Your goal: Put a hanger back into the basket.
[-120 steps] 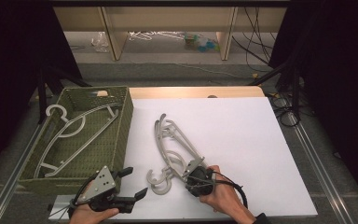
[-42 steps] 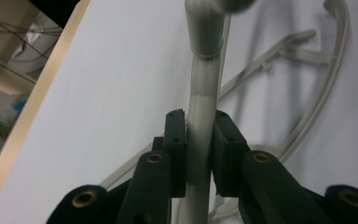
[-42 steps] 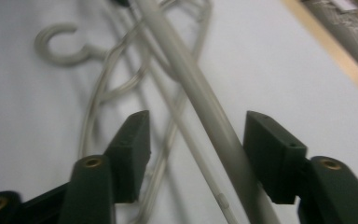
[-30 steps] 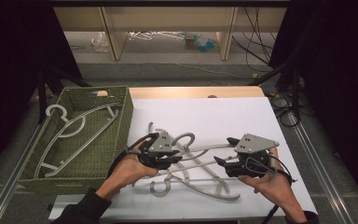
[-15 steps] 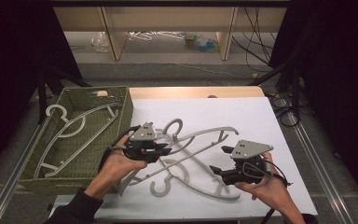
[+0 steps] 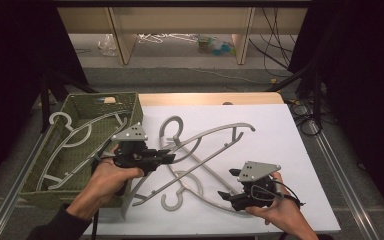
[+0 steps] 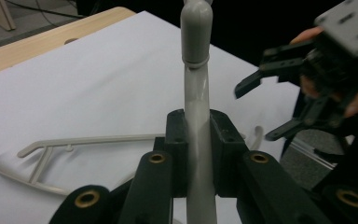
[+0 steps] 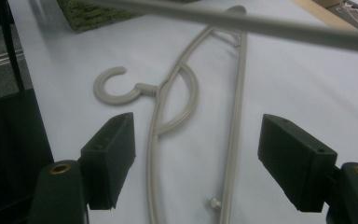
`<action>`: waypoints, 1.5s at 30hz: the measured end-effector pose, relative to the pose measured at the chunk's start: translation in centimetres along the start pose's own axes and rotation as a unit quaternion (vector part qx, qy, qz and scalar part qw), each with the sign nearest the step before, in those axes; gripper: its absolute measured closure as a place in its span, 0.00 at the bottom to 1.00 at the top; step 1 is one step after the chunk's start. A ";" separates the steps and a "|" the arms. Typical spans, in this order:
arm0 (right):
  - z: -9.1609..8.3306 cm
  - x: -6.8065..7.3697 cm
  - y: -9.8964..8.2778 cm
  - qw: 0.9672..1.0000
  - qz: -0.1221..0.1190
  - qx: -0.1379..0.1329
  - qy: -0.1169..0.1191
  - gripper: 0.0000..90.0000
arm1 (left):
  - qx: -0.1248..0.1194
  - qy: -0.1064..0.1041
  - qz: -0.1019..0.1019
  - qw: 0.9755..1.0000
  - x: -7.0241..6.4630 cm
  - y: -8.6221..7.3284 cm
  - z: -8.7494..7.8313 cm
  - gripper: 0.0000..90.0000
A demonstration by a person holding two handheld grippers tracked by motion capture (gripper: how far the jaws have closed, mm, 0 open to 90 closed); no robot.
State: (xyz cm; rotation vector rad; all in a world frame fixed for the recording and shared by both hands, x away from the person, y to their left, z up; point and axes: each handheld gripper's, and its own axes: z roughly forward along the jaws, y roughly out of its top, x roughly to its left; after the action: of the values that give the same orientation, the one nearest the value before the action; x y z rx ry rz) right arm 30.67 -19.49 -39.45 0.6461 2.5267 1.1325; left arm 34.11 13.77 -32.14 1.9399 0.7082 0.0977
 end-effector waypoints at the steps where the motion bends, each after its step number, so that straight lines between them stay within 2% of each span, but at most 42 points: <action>1: 0.1 0.0 -0.1 1.000 0.001 0.002 0.001 0.31 | -0.002 0.003 0.003 1.000 -0.1 0.3 -0.5 0.88; 3: 0.2 0.0 -0.1 1.000 0.002 0.002 0.000 0.31 | -0.006 0.000 0.003 1.000 -0.2 0.8 -1.0 0.88; 5: 0.2 0.0 -0.2 1.000 0.003 0.001 0.002 0.31 | -0.015 0.010 0.009 1.000 -0.1 1.6 -2.4 0.88; 6: 0.2 0.0 -0.2 1.000 0.002 0.002 0.003 0.31 | -0.015 0.010 0.009 1.000 -0.1 1.6 -2.4 0.88; 9: 0.3 0.1 -0.3 1.000 0.002 0.008 0.005 0.31 | -0.028 0.025 -0.002 0.999 0.9 2.4 -4.5 0.88; 13: 0.4 0.1 -0.4 1.000 0.003 0.006 0.007 0.31 | -0.038 0.059 -0.005 0.998 2.3 2.8 -6.7 0.88; 14: 0.4 0.1 -0.4 1.000 0.006 0.011 0.009 0.31 | -0.039 0.080 0.002 0.996 2.9 2.9 -7.6 0.88; 15: 0.4 0.0 -0.4 1.000 0.004 0.012 0.008 0.31 | -0.042 0.092 0.001 0.995 3.4 2.8 -8.2 0.88; 16: 0.4 0.0 -0.4 1.000 0.004 0.012 0.008 0.31 | -0.042 0.092 0.001 0.995 3.4 2.8 -8.2 0.88; 18: 0.5 -0.1 -0.4 1.000 0.004 0.012 0.008 0.31 | -0.053 0.121 -0.011 0.991 5.0 2.7 -10.2 0.88; 19: 0.5 -0.1 -0.4 1.000 0.004 0.012 0.008 0.31 | -0.053 0.121 -0.011 0.991 5.0 2.7 -10.2 0.88; 21: 0.7 -0.1 -0.5 1.000 0.005 0.012 0.008 0.31 | -0.065 0.142 -0.018 0.988 6.4 2.4 -11.8 0.88; 22: 0.7 -0.1 -0.5 1.000 0.005 0.015 0.009 0.31 | -0.065 0.142 -0.018 0.988 6.4 2.4 -11.8 0.88; 23: 0.7 -0.1 -0.5 1.000 0.005 0.016 0.009 0.31 | -0.071 0.152 -0.022 0.986 7.2 2.2 -12.6 0.88; 25: 0.8 -0.1 -0.5 1.000 0.004 0.016 0.011 0.31 | -0.071 0.156 -0.018 0.985 7.5 2.1 -12.9 0.88; 26: 0.8 -0.1 -0.5 1.000 0.005 0.017 0.012 0.31 | -0.071 0.165 -0.014 0.984 8.1 1.8 -13.3 0.88; 28: 0.8 -0.1 -0.5 1.000 0.006 0.017 0.011 0.31 | -0.072 0.167 -0.018 0.983 8.5 1.7 -13.5 0.88; 29: 0.8 -0.1 -0.6 1.000 0.009 0.020 0.012 0.31 | -0.069 0.176 -0.026 0.982 9.4 1.3 -13.8 0.88; 30: 0.8 -0.1 -0.6 1.000 0.009 0.020 0.012 0.31 | -0.069 0.176 -0.026 0.982 9.4 1.3 -13.8 0.88; 32: 0.8 -0.1 -0.6 1.000 0.009 0.020 0.011 0.31 | -0.064 0.187 -0.029 0.980 10.2 0.8 -14.0 0.88; 34: 0.8 -0.1 -0.7 1.000 0.010 0.021 0.012 0.31 | -0.060 0.200 -0.035 0.977 11.5 0.0 -14.5 0.88; 36: 0.9 -0.1 -0.7 1.000 0.010 0.021 0.013 0.31 | -0.061 0.218 -0.039 0.973 12.3 -0.5 -14.9 0.88; 37: 0.9 -0.1 -0.7 1.000 0.011 0.022 0.014 0.31 | -0.061 0.218 -0.039 0.973 12.3 -0.5 -14.9 0.88; 38: 0.9 -0.1 -0.7 1.000 0.011 0.022 0.014 0.31 | -0.062 0.224 -0.045 0.972 12.7 -0.8 -15.2 0.88; 39: 0.9 -0.1 -0.8 1.000 0.010 0.022 0.014 0.31 | -0.062 0.236 -0.052 0.968 13.5 -1.3 -15.6 0.88; 41: 0.9 -0.1 -0.8 1.000 0.010 0.023 0.014 0.31 | -0.058 0.246 -0.050 0.966 14.1 -1.8 -16.1 0.88; 45: 1.0 -0.2 -0.8 1.000 0.011 0.023 0.013 0.31 | -0.053 0.254 -0.046 0.965 15.0 -2.6 -16.6 0.88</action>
State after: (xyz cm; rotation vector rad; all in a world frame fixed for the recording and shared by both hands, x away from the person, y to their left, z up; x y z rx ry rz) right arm 31.05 -19.44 -40.65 0.6756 2.5809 1.0997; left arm 39.27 35.64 -30.03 1.7859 1.1038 0.5799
